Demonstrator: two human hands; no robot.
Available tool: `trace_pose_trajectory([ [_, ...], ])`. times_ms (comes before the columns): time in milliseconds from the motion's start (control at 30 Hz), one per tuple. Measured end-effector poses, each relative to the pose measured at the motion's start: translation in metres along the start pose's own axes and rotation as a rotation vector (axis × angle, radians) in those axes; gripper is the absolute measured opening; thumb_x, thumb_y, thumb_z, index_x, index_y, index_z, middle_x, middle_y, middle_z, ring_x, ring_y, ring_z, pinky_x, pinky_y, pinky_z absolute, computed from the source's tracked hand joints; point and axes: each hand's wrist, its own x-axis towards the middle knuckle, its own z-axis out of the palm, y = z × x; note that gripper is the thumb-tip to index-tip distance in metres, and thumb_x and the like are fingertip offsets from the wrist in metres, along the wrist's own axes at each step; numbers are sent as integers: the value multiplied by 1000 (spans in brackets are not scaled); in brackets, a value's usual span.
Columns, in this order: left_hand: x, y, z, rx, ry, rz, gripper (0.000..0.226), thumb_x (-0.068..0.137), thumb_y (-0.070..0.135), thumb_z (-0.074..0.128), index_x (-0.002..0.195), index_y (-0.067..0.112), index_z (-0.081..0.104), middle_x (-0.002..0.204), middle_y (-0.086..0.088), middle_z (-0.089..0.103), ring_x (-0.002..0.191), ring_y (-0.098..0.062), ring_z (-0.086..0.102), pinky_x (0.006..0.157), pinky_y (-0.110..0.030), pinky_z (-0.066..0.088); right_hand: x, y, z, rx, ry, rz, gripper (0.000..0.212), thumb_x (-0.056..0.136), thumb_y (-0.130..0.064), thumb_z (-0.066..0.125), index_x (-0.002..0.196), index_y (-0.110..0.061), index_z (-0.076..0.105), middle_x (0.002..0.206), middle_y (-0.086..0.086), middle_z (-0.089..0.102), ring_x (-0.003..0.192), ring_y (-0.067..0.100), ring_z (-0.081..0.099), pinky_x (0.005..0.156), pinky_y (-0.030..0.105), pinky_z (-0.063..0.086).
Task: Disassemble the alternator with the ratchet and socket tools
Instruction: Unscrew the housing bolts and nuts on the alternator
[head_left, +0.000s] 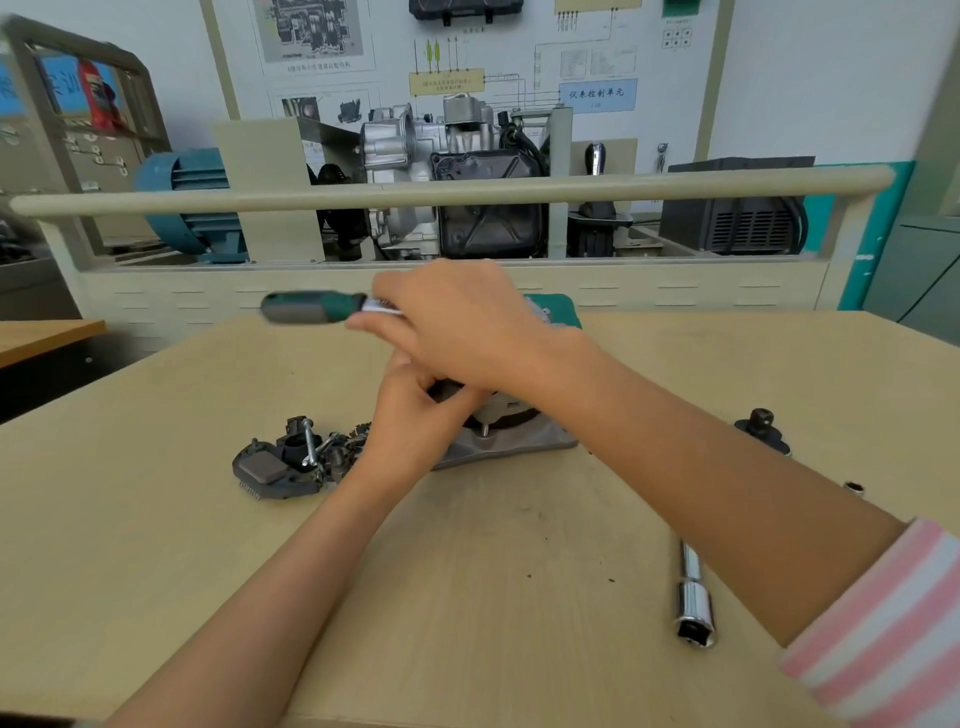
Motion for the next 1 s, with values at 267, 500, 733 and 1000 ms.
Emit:
trace_pose_trajectory([
  [267,1,-1,-1,-8,-17,32,20,77,16,72,88,33,68,83,12,63,101,-15,47,87,-24,39,3,9,-8,939,41,824,24,96,-10,38,73,-13,38,97,19,62,87,35,63,82,50,52],
  [500,-1,2,2,80,27,99,14,69,42,68,81,45,63,66,28,61,88,-7,43,79,-22,35,-8,10,5,1485,625,1375,19,99,-14,31,110,-3,42,95,20,52,67,22,48,54,26,40],
  [733,-1,0,-1,57,5,118,25,77,20,72,83,44,65,74,33,61,93,0,45,85,-16,37,-5,19,-8,1073,-50,716,19,100,-20,40,90,-9,51,60,0,47,34,5,44,34,17,34],
  [1000,0,0,-3,-45,-44,-8,12,82,9,67,78,19,72,95,-15,67,102,-28,58,86,-36,49,-3,14,-12,-52,-173,-52,29,100,-39,35,121,-24,48,85,-6,54,81,17,54,60,27,30],
])
